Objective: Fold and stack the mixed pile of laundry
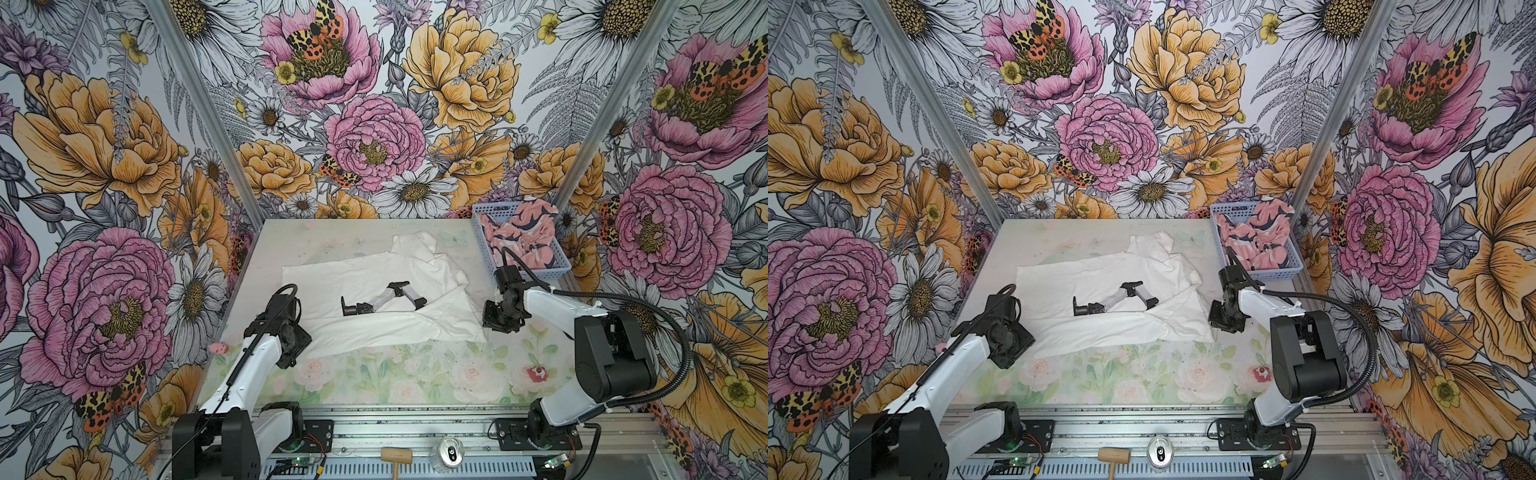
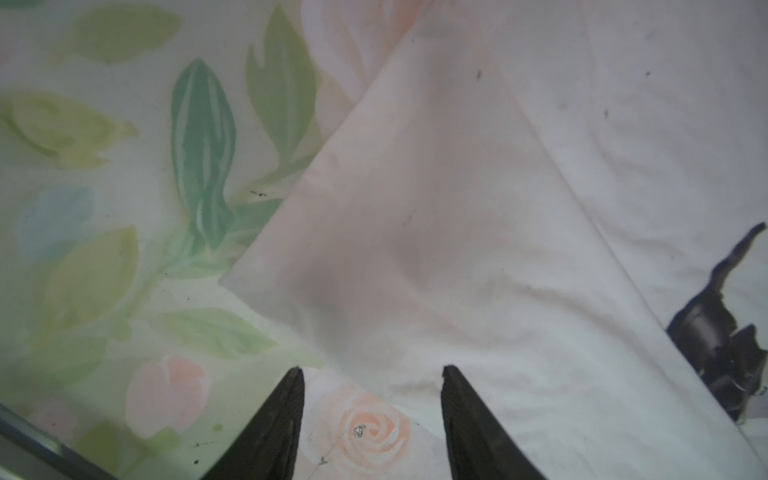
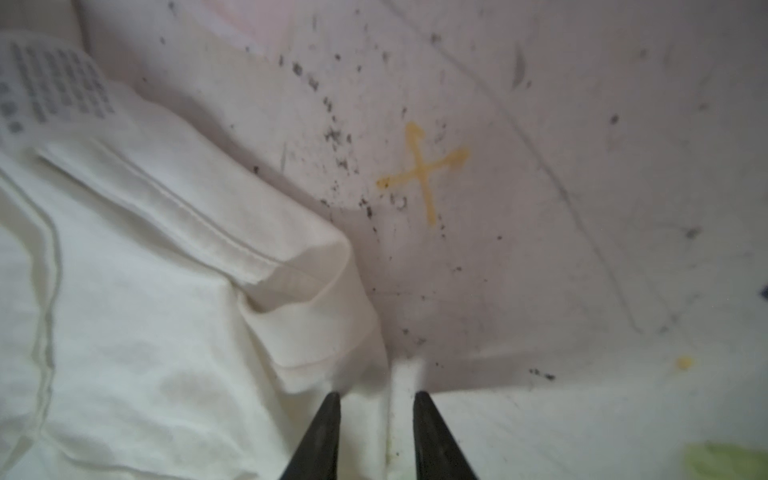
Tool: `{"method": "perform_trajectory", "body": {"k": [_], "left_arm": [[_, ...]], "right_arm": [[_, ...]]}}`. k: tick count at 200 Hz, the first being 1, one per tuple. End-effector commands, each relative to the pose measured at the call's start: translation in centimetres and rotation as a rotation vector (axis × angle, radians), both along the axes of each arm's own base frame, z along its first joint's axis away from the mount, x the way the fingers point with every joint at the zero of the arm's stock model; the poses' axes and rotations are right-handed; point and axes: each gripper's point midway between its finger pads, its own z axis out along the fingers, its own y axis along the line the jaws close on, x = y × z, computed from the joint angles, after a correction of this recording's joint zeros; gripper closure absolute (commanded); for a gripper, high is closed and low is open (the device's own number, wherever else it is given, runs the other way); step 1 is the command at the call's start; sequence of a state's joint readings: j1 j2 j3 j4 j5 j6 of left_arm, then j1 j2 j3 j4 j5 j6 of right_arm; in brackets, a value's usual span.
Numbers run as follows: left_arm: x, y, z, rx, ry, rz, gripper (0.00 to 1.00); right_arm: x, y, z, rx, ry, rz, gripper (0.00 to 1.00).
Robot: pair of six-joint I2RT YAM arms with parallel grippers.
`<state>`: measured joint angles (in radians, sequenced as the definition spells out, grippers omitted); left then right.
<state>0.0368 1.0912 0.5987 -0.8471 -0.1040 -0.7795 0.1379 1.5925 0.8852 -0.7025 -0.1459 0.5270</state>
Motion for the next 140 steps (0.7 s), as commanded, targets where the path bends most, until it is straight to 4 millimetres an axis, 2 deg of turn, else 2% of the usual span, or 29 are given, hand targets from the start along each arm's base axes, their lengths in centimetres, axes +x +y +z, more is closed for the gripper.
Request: {"method": "perform_trajectory", "body": {"k": [1,23,43,79,140], "left_arm": [[0.1,0.1,-0.7,0.006,0.013,-0.002,0.46],[-0.1,0.0,-1.5,0.002,0.053,-0.012,0.46],[-0.2,0.0,-2.2,0.003,0.085,-0.021,0.47],[-0.2,0.0,-3.1,-0.001,0.128,-0.037,0.48],[-0.5,0.1,-3.5,0.010,0.151,-0.040,0.51]], "right_arm": [[0.9,0.0,-0.8,-0.007,-0.016,-0.011,0.71],[0.7,-0.3,-1.7,-0.028,0.009,0.008,0.85],[0.7,-1.2,-1.4,-0.069,0.006,0.006,1.00],[0.5,-2.9,-1.0,-0.118,0.028,0.004,1.00],[1.8,-5.2,-0.3,-0.198,0.022,0.004,1.00]]}}
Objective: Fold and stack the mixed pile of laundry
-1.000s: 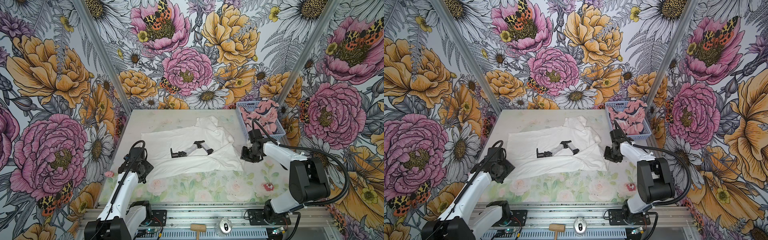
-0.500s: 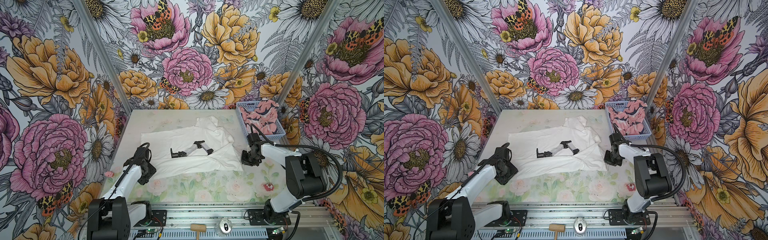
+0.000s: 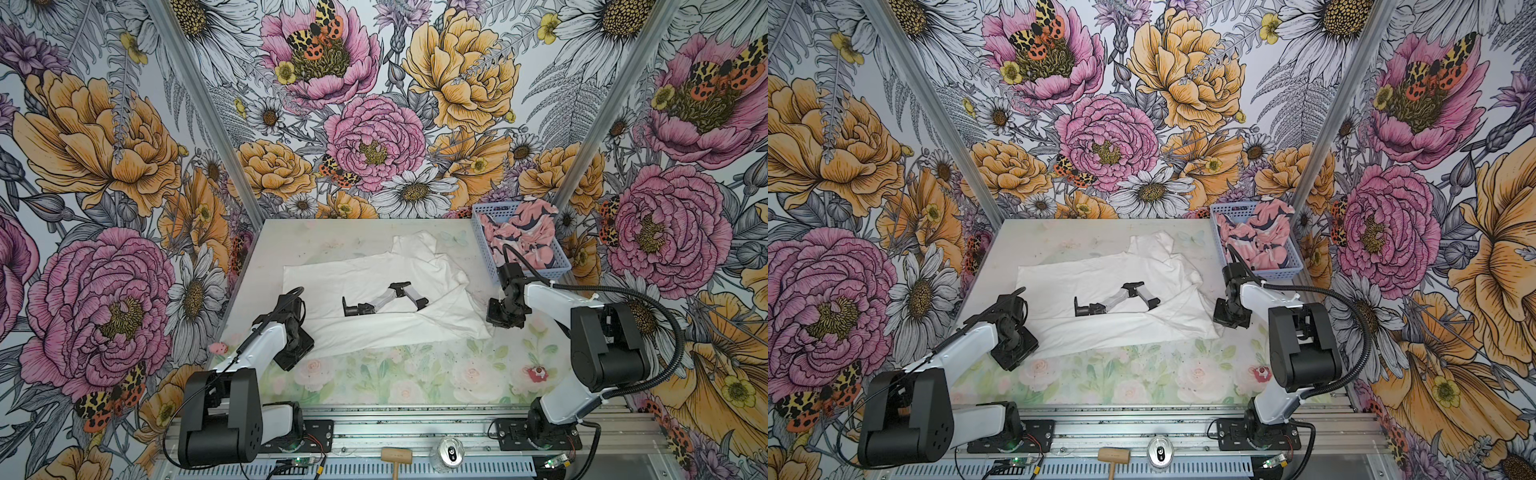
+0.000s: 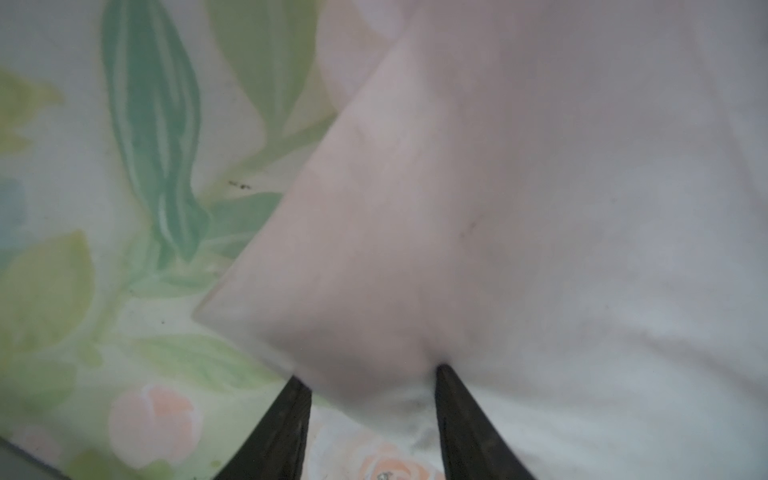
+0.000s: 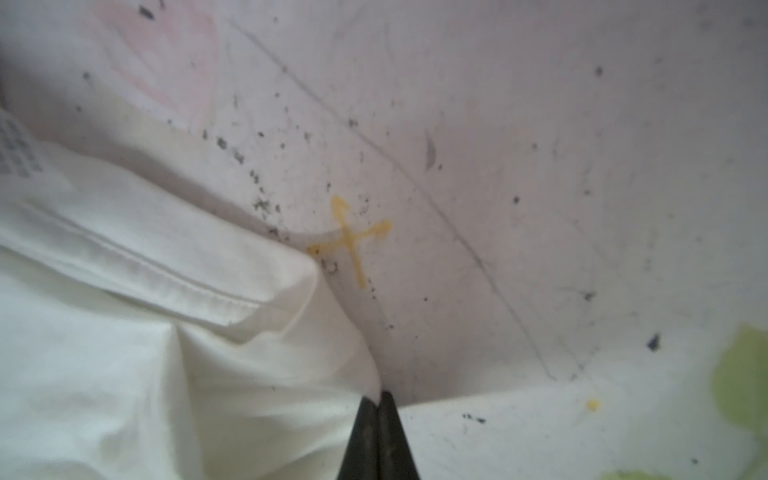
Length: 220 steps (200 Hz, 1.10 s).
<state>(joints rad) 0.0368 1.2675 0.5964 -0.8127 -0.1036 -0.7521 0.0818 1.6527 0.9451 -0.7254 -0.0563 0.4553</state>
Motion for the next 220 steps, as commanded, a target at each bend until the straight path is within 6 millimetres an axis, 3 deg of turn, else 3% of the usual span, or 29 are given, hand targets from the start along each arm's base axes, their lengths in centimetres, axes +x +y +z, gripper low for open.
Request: {"method": "perform_trajectory", "body": {"k": [1,57,89,110,127,148,188,220], "left_arm": [[0.2,0.2,-0.3,0.009,0.004,-0.014,0.51],[0.3,-0.1,-0.4,0.011,0.007,-0.031,0.52],[0.6,-0.4,0.3,-0.001,-0.025,-0.032,0.51],[0.9,-0.3,0.9,0.004,-0.053,-0.033,0.50],[1.3,-0.2,1.5,0.013,-0.075,-0.033,0.48],[2.2,0.2,2.5,0.033,-0.108,-0.026,0.48],[5.3,0.6,5.1,0.064,-0.177,-0.052,0.47],[7.3,0.7,6.3,0.078,-0.199,-0.080,0.48]], "right_arm": [[0.3,-2.2,0.0,-0.098,0.017,0.002,1.00],[1.1,-1.6,0.1,-0.064,0.023,0.019,1.00],[1.3,-1.8,3.1,-0.076,-0.034,0.014,0.75],[1.8,-1.5,5.8,-0.104,-0.091,0.027,0.67],[2.2,-0.3,6.8,-0.069,-0.118,0.039,0.64],[3.6,0.6,6.4,-0.041,-0.139,0.056,0.62],[8.8,3.2,5.0,0.065,-0.201,0.126,0.59],[9.8,5.0,3.3,0.112,-0.168,0.183,0.60]]}}
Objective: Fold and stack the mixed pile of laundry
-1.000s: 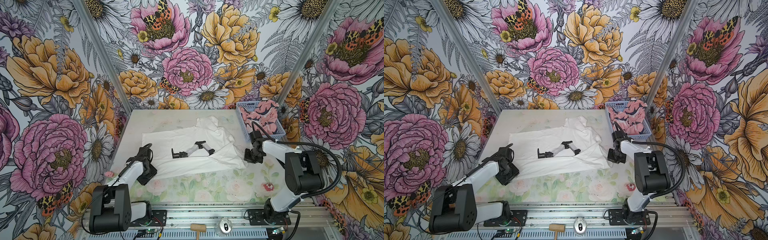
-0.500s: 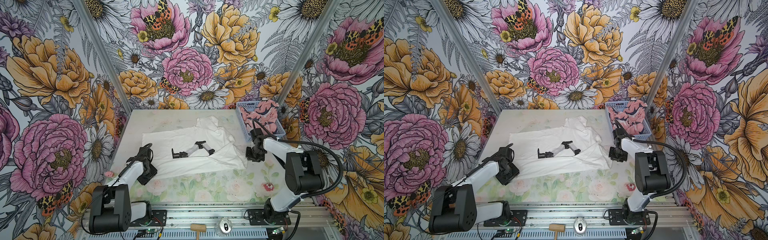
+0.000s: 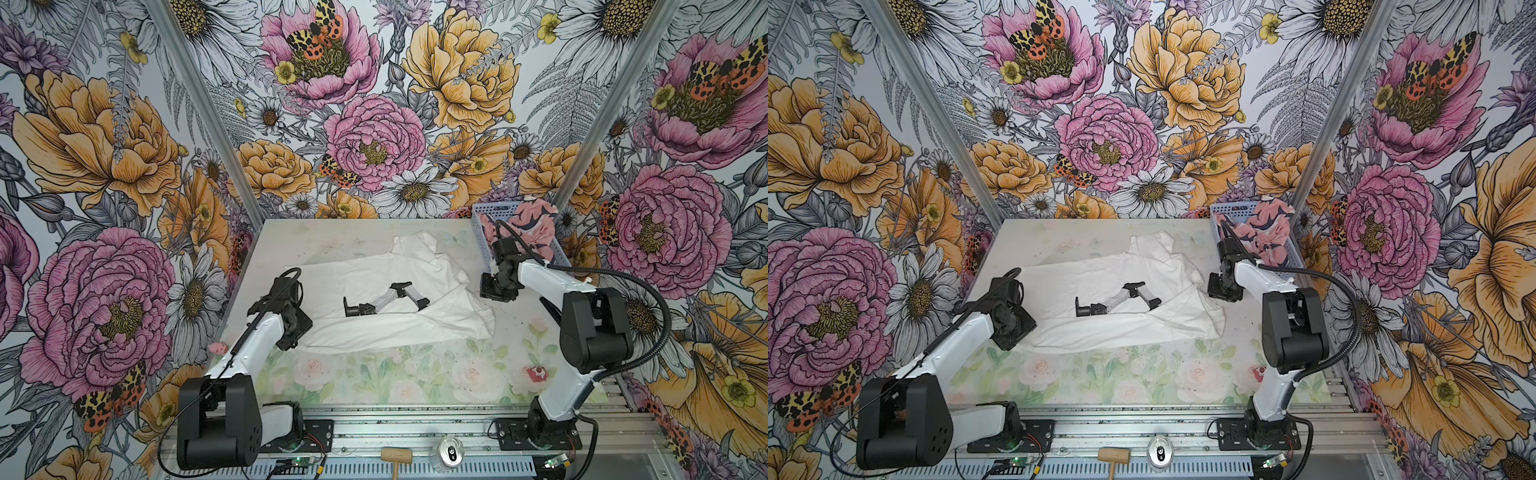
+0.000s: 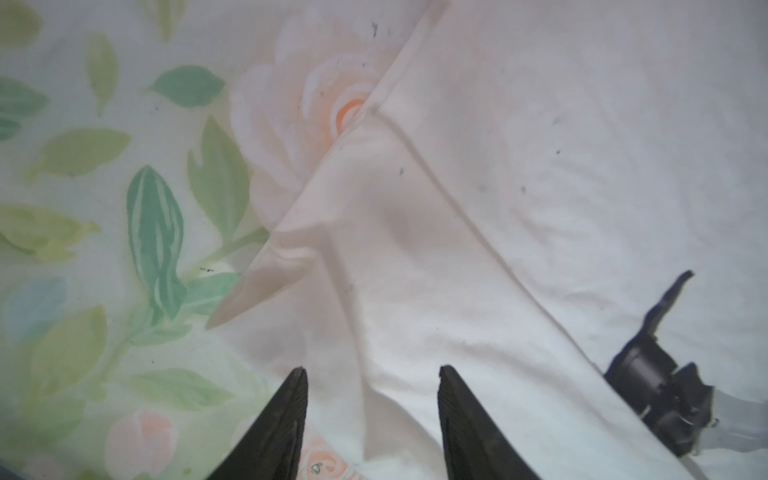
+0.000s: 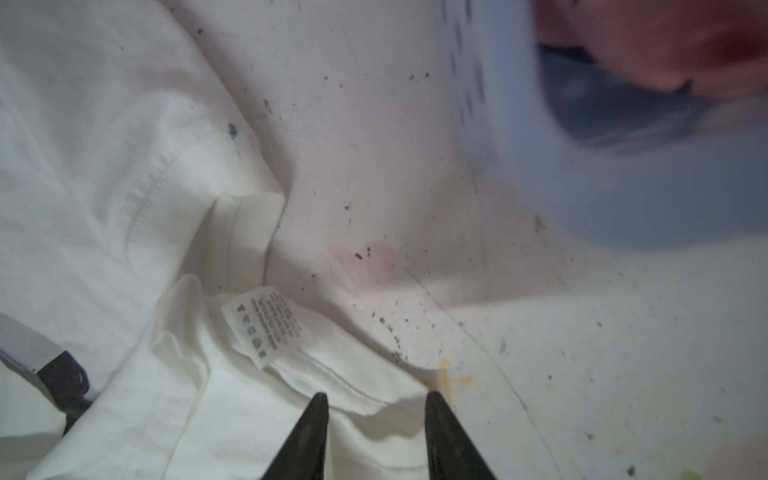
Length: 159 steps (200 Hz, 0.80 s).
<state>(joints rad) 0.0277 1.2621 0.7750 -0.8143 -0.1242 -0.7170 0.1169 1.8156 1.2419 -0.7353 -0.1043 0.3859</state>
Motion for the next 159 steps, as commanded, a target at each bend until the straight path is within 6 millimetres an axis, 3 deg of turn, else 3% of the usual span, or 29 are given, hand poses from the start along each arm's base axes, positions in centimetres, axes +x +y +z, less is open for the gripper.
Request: {"method": "perform_trajectory", "body": {"k": [1,35,59,115,135,159], "left_arm": [[1.6,0.4,1.0,0.048,-0.022,-0.037,0.48],[2.3,0.0,1.5,0.030,-0.016,-0.063,0.47],[3.0,0.2,2.1,0.051,-0.052,-0.055,0.48],[7.1,0.8,-1.6,0.096,0.072,-0.136,0.47],[8.6,1.2,-2.4,0.118,0.103,-0.169,0.47],[9.9,1.3,-3.3,0.124,0.131,-0.202,0.48]], "right_arm": [[1.6,2.2,0.2,0.065,-0.040,0.074,0.60],[1.3,2.8,-1.2,0.070,-0.015,0.096,0.60],[1.5,2.3,-2.3,0.030,0.001,0.087,0.60],[0.8,-2.3,-4.6,-0.206,0.079,0.009,0.60],[0.3,-4.0,-4.7,-0.247,0.098,-0.034,0.60],[0.1,-4.6,-4.2,-0.235,0.093,-0.053,0.61]]}}
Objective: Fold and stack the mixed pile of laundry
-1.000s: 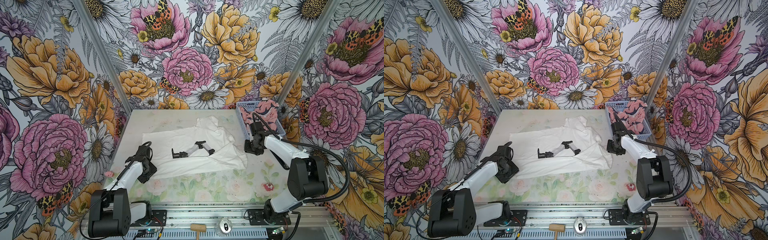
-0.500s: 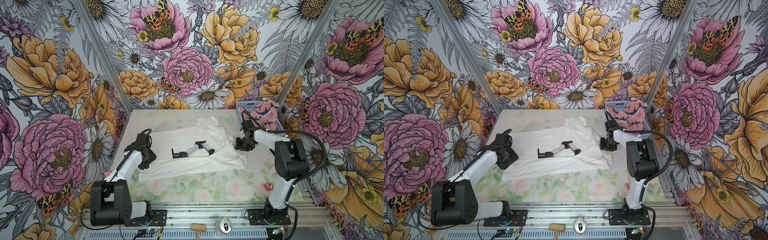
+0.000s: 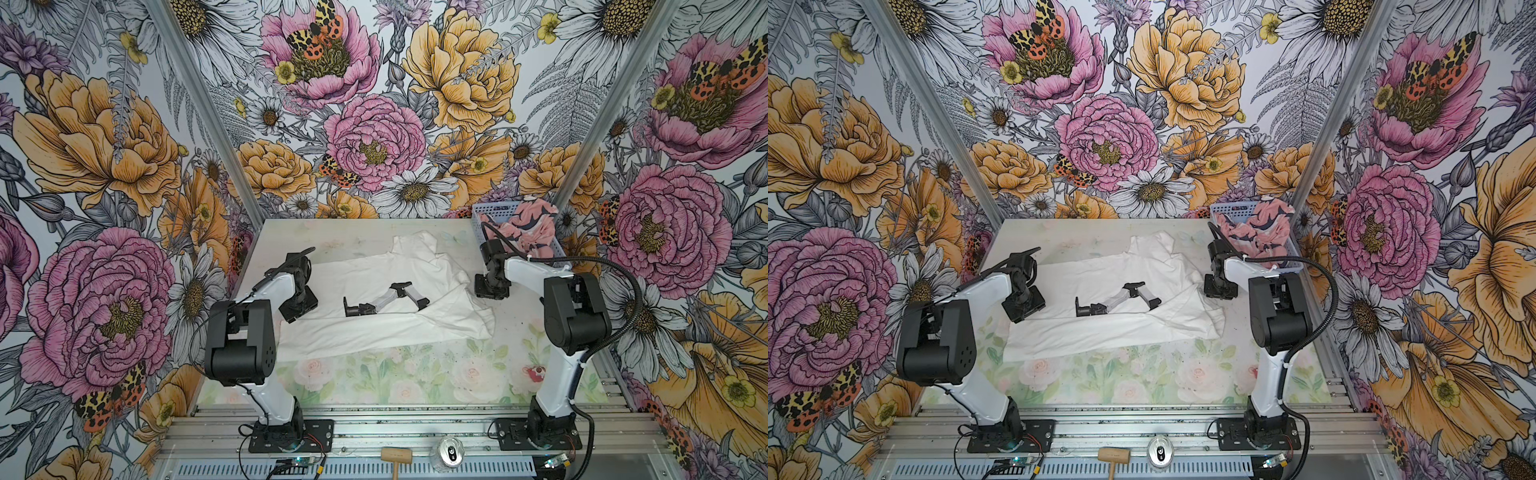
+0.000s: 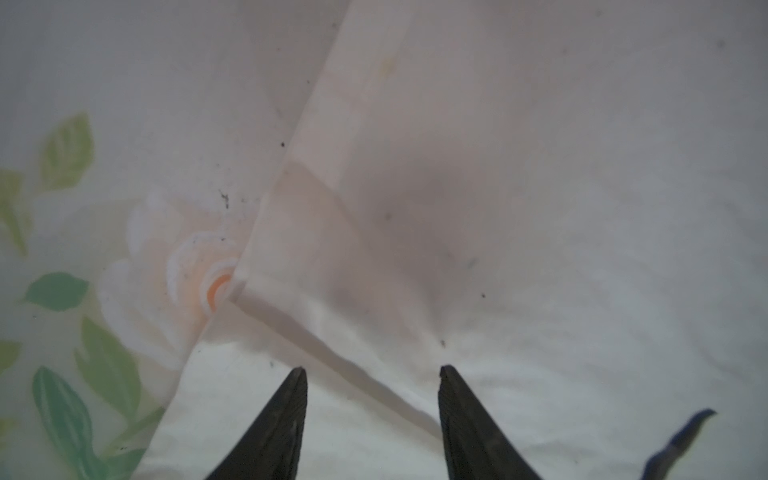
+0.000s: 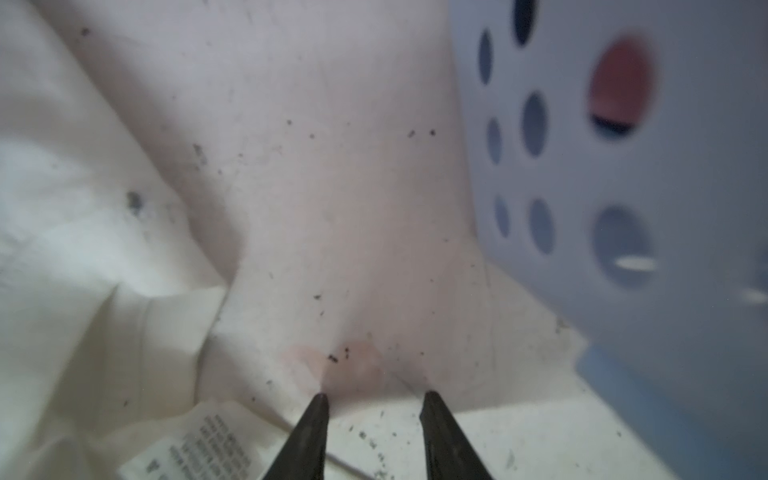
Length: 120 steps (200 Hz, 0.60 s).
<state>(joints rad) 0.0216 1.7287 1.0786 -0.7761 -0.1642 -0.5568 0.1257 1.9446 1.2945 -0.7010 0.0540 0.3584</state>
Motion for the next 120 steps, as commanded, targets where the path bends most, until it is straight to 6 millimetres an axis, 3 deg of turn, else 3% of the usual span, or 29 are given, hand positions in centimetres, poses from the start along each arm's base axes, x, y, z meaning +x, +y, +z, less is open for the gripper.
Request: {"method": "perform_trajectory", "body": {"k": [1,22,28,52,120], "left_arm": [[2.1,0.6,0.3,0.044,-0.019,-0.057,0.48],[2.9,0.7,0.0,0.056,-0.010,-0.082,0.49],[2.8,0.7,-1.2,0.056,0.027,-0.092,0.49],[3.4,1.3,-2.3,0.096,0.076,-0.119,0.53],[4.5,4.0,-4.2,0.161,0.157,-0.149,0.61]], "right_arm": [[-1.7,-2.4,-1.0,-0.069,0.065,-0.054,0.60],[-0.9,-1.0,1.2,0.000,0.007,-0.035,0.60],[-0.7,-0.5,1.8,0.021,-0.008,-0.025,0.60],[-0.1,1.1,3.5,0.094,-0.046,-0.008,0.59],[-0.1,3.6,4.5,0.161,-0.055,0.029,0.58]]}}
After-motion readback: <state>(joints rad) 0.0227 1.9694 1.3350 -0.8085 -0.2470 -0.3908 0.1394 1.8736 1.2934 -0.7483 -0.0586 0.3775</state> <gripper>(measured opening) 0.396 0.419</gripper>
